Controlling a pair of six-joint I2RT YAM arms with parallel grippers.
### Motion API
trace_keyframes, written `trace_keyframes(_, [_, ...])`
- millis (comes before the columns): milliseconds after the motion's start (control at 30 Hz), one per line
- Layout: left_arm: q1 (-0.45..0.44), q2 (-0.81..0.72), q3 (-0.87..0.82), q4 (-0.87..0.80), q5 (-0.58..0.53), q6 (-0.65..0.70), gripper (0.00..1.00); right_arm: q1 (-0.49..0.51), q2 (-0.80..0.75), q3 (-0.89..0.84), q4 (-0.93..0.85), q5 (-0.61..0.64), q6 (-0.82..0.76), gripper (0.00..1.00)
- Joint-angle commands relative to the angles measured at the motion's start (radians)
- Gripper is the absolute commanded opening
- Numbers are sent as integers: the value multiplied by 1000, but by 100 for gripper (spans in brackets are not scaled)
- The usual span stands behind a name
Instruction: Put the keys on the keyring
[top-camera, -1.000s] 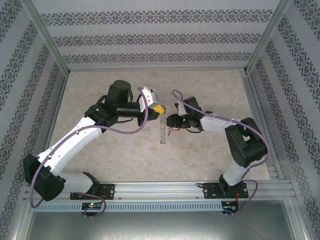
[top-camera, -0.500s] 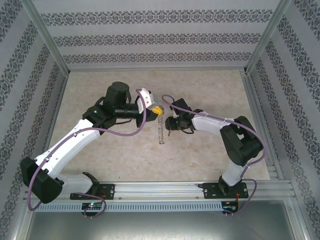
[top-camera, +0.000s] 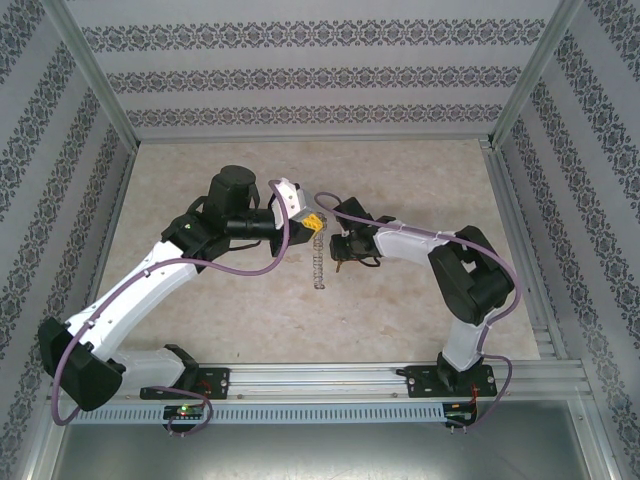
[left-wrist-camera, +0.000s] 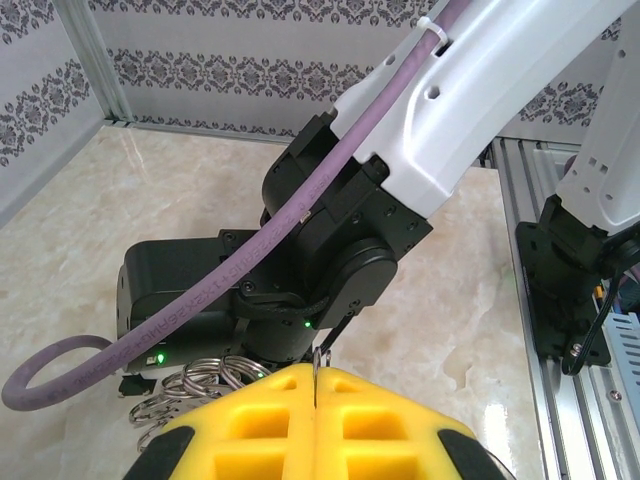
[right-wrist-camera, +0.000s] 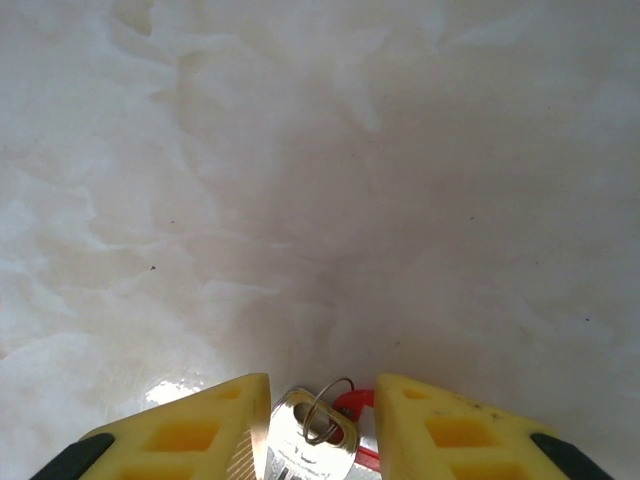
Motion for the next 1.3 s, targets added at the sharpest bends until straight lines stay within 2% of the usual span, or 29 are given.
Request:
trace_keyframes(0, [7, -27, -5, 25, 20, 24, 0, 10, 25, 29, -21, 37, 1, 33])
trace_keyframes(400, [11, -23, -10, 32, 25, 23, 0, 18, 55, 43, -25, 60, -10, 25])
trace_keyframes(767, [12, -15, -8, 39, 29, 16, 0, 19, 35, 34, -31, 78, -20, 0])
trace_keyframes(933, [11, -10, -7, 44, 29, 12, 0, -7, -69, -7, -15, 78, -36, 0])
trace_keyframes(1100, [12, -4, -11, 59, 27, 11, 0, -85, -273, -91, 59, -38, -73, 0])
trace_keyframes(1267, [12, 9, -10, 70, 26, 10, 0, -202, -469, -192, 192, -277, -99, 0])
